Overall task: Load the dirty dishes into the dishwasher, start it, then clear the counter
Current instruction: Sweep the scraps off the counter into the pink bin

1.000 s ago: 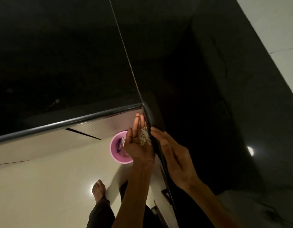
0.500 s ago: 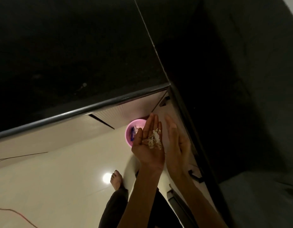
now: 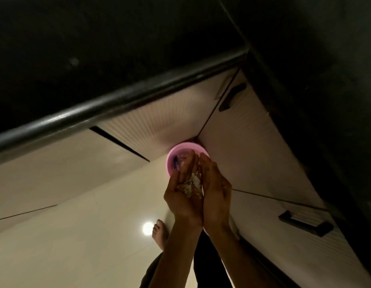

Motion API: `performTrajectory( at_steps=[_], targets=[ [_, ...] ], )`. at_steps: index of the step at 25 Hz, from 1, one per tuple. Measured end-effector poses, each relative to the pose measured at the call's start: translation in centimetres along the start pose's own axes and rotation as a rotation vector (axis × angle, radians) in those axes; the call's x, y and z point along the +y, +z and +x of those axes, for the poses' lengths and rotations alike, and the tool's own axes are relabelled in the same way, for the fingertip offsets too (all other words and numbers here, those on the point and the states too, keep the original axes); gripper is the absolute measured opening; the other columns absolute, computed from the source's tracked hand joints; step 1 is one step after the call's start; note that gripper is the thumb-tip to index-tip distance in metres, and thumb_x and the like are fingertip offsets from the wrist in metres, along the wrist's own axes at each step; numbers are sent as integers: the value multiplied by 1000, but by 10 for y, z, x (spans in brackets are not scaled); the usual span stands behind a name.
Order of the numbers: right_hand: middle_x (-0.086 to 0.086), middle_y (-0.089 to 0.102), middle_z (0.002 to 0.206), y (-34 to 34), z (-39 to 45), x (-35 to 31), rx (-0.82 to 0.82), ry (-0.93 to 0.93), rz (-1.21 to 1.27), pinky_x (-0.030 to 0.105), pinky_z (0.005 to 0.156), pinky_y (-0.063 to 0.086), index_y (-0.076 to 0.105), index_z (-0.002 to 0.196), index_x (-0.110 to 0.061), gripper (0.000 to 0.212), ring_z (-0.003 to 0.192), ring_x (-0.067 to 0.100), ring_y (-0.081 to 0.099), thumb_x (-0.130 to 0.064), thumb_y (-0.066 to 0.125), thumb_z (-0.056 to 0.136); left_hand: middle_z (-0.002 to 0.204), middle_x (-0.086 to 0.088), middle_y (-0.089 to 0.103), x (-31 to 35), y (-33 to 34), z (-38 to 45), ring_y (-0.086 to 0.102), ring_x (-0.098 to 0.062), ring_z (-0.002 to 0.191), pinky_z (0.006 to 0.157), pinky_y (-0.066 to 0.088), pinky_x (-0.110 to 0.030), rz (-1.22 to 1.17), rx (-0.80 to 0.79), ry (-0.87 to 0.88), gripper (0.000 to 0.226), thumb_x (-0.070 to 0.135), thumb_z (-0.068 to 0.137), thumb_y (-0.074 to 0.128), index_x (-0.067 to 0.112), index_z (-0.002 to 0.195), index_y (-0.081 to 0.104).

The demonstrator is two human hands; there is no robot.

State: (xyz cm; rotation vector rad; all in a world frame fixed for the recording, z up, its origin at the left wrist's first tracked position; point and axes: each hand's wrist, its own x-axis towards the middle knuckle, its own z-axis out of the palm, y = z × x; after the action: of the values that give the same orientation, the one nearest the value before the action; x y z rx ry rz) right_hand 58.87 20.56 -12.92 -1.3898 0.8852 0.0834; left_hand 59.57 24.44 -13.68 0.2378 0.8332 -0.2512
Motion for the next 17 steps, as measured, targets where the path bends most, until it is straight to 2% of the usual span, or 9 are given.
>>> performTrajectory(
  at_steps=[2, 4, 7, 9, 11, 12, 14, 15, 17],
  targets=[
    [-4, 74, 102, -2, 28, 24, -33, 49, 42, 27, 78, 59, 68, 116, -24, 30, 94, 10, 70, -39, 50, 97, 133, -19, 59, -12, -22, 32, 54, -34, 126, 113, 35, -47, 59, 79, 14, 56, 30, 85, 50, 5, 135, 53],
    [-4, 74, 96, -3, 57, 48, -36, 107, 32, 26, 76, 59, 69, 111, -25, 27, 91, 11, 70, -39, 49, 98, 126, -17, 64, -23, -43, 69, 61, -32, 118, 108, 42, -47, 114, 188, 56, 48, 26, 88, 53, 6, 132, 56],
    [-5, 72, 96, -3, 104, 103, -13, 202, 4, 34, 84, 58, 68, 101, -28, 24, 97, 16, 69, -40, 47, 99, 116, -13, 70, -37, -81, 122, 66, -29, 109, 101, 48, -47, 218, 261, 103, 46, 25, 81, 65, 9, 124, 64],
    [-1, 72, 103, -1, 131, 135, -36, 275, 85, 39, 91, 54, 68, 107, -24, 28, 103, 20, 67, -41, 47, 99, 110, -12, 71, -45, -107, 160, 68, -28, 104, 94, 54, -42, 330, 313, 121, 38, 22, 84, 65, 10, 120, 65],
    [1, 70, 108, 7, 166, 165, -94, 318, 132, 39, 94, 51, 66, 112, -16, 32, 106, 21, 64, -37, 44, 101, 110, -12, 71, -48, -131, 211, 67, -28, 105, 92, 54, -38, 455, 261, 126, 36, 27, 88, 58, 11, 121, 64],
    [2, 69, 110, 11, 189, 179, -125, 295, 51, 39, 95, 50, 64, 114, -11, 34, 106, 22, 63, -35, 42, 102, 112, -11, 69, -48, -142, 238, 65, -29, 109, 95, 53, -41, 562, 217, 141, 39, 33, 90, 54, 13, 123, 61],
    [12, 65, 119, 18, 245, 211, -179, 237, -286, 39, 94, 49, 59, 124, -1, 38, 113, 30, 61, -27, 41, 103, 126, -12, 63, -44, -173, 293, 58, -30, 120, 102, 47, -44, 819, 213, 138, 42, 35, 98, 44, 14, 131, 56],
    [17, 63, 123, 18, 268, 223, -227, 206, -507, 37, 93, 48, 57, 127, 1, 37, 116, 33, 59, -21, 42, 101, 131, -15, 59, -38, -189, 321, 54, -31, 124, 104, 44, -40, 943, 229, 91, 41, 30, 101, 42, 9, 134, 53],
    [20, 65, 120, 13, 297, 245, -309, 40, -920, 34, 92, 45, 61, 123, 3, 34, 115, 34, 59, -11, 48, 96, 127, -20, 61, -25, -206, 352, 57, -32, 119, 96, 43, -30, 1197, 235, 216, 35, 16, 102, 42, 0, 129, 57]
  ],
)
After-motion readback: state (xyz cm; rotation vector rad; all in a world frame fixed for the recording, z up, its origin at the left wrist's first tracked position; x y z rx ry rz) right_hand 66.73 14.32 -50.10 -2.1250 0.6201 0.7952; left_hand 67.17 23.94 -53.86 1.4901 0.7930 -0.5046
